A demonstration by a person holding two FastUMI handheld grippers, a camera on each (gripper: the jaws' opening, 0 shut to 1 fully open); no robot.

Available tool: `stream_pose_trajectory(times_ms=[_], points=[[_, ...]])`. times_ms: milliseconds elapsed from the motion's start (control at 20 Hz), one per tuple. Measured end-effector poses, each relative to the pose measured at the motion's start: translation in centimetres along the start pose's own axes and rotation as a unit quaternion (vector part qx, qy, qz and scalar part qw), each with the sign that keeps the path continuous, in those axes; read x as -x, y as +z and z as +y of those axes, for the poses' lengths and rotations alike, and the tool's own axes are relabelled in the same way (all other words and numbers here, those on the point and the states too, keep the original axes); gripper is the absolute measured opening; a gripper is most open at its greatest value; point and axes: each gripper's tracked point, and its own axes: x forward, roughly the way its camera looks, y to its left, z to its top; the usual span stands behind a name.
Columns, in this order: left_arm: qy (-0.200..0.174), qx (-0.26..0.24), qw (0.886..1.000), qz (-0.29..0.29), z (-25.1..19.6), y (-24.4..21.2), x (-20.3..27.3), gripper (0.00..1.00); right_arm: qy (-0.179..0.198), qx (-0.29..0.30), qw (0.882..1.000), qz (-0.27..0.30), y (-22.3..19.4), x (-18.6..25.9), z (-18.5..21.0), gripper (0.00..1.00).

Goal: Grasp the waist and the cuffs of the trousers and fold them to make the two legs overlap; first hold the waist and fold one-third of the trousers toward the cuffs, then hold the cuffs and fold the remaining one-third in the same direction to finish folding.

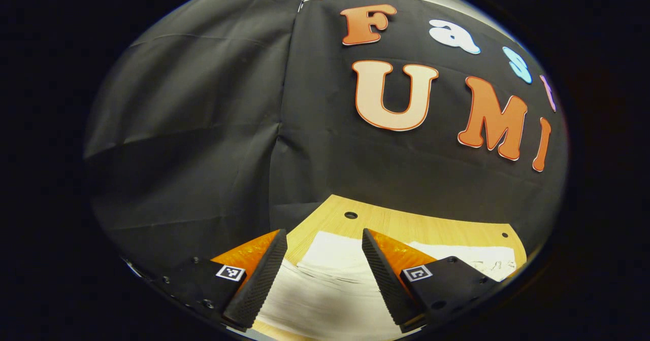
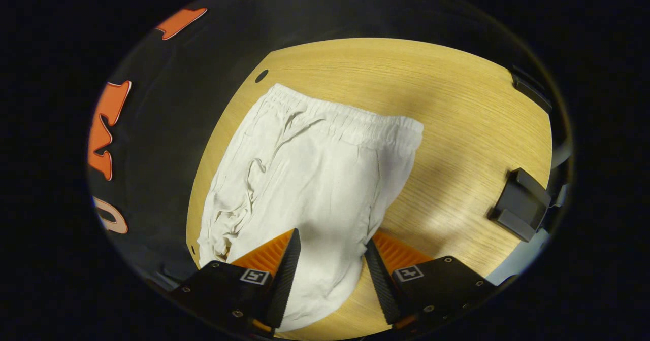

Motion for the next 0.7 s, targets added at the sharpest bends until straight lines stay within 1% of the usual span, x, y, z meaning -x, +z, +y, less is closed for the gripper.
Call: stream_pose_trajectory(times_ms=[50, 100, 200, 250, 350, 450, 500, 550, 600, 700], points=[[0.001, 0.003, 1.000, 0.003, 0.2, -0.5, 0.1, 0.97, -0.004, 0.000, 1.000, 0.001, 0.0, -0.2, -0.3, 0.62], [0.003, 0.005, 1.000, 0.006, 0.5, -0.7, 0.3, 0.97, -0.010, -0.003, 1.000, 0.001, 0.1, -0.3, -0.6, 0.46], [0.005, 0.022, 1.000, 0.020, 1.5, -1.7, 0.5, 0.97, -0.008, -0.011, 1.000, 0.006, 0.1, -0.5, -0.8, 0.27], [0.004, 0.039, 0.999, 0.032, 2.0, -2.5, 0.8, 0.97, -0.009, -0.012, 1.000, 0.008, 0.1, -0.5, -1.0, 0.14], [0.004, 0.086, 0.994, 0.068, 3.0, -5.0, 1.5, 0.97, -0.010, -0.011, 1.000, 0.010, 0.0, -0.6, -1.2, 0.03], [0.009, 0.141, 0.983, 0.116, 4.1, -8.7, 2.2, 0.97, -0.008, 0.001, 1.000, 0.012, 0.0, -0.5, -1.2, 0.01], [0.015, 0.174, 0.975, 0.140, 4.5, -10.2, 2.2, 0.95, -0.006, 0.003, 1.000, 0.013, 0.0, -0.5, -1.2, 0.06], [0.018, 0.215, 0.963, 0.160, 4.8, -11.8, 2.3, 0.99, -0.006, 0.002, 1.000, 0.015, 0.0, -0.5, -1.2, 0.01], [0.025, 0.256, 0.950, 0.177, 4.9, -13.2, 2.4, 0.99, -0.005, -0.002, 1.000, 0.017, 0.0, -0.5, -1.2, 0.01], [0.045, 0.316, 0.922, 0.217, 5.2, -16.7, 2.8, 0.99, -0.005, -0.007, 1.000, 0.021, -0.2, -0.5, -1.2, 0.01]])
